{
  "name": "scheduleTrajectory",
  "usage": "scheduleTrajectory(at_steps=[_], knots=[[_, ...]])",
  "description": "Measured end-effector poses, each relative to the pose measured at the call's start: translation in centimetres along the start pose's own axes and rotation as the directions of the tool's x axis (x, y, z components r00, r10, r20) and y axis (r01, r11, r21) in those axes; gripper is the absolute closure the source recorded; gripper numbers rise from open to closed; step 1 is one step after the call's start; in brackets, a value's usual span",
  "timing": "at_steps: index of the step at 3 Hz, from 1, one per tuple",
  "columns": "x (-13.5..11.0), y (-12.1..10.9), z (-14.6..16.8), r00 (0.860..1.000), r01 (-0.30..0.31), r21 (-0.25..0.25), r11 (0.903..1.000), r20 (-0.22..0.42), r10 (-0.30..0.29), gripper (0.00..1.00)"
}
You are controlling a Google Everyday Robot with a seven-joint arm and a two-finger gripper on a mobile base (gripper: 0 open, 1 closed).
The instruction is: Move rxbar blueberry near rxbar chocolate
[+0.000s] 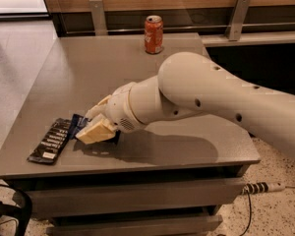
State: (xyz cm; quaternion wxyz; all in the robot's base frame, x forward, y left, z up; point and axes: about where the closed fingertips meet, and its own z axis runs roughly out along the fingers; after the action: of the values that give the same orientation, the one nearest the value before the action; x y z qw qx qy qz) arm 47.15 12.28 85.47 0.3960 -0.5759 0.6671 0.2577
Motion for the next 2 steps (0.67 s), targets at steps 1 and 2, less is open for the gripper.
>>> scheduleTrajectory(at_steps=[1, 2], knots=[[-0.27, 0.22, 0.00, 1.000, 0.006, -0.001, 1.0000, -0.001, -0.006, 0.52], [-0.42, 0.35, 0.03, 1.000, 0.010, -0.002, 0.9999, -0.002, -0.010, 0.29]])
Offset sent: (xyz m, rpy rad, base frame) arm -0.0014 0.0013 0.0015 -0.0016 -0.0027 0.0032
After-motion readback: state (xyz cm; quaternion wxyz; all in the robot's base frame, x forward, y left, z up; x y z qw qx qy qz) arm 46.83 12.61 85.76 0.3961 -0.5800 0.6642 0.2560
